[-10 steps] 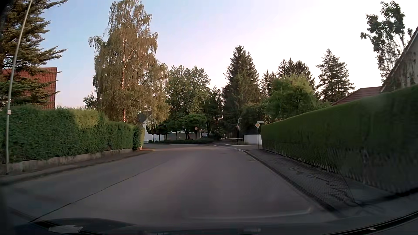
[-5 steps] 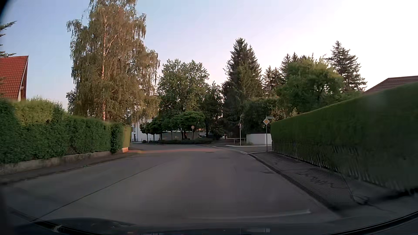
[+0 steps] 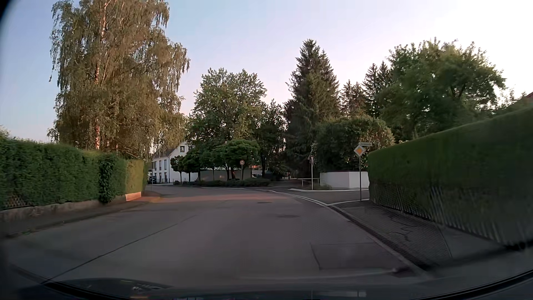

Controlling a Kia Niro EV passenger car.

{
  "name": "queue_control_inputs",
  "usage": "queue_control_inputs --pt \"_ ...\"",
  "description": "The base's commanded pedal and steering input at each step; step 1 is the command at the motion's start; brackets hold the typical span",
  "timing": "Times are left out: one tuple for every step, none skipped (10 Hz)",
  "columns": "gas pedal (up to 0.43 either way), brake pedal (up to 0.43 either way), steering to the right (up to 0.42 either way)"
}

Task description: Follow the waypoints while adhering to traffic rules and regulations

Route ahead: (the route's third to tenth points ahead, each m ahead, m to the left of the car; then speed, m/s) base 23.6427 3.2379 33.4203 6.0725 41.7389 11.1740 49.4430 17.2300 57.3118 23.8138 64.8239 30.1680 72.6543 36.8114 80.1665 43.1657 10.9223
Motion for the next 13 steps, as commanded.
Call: queue_control_inputs --pt "0.110 0.018 -0.014" --pt "0.110 0.018 -0.017" --pt "0.110 0.018 -0.023" --pt "0.110 0.018 -0.030" --pt "0.110 0.018 -0.036" --pt "0.118 0.018 -0.044" --pt "0.130 0.018 -0.053" --pt "0.130 0.018 -0.060" --pt "0.138 0.018 -0.064" --pt "0.150 0.018 -0.069" --pt "0.150 0.018 -0.071" --pt "0.150 0.018 -0.073" --pt "0.150 0.018 -0.078"
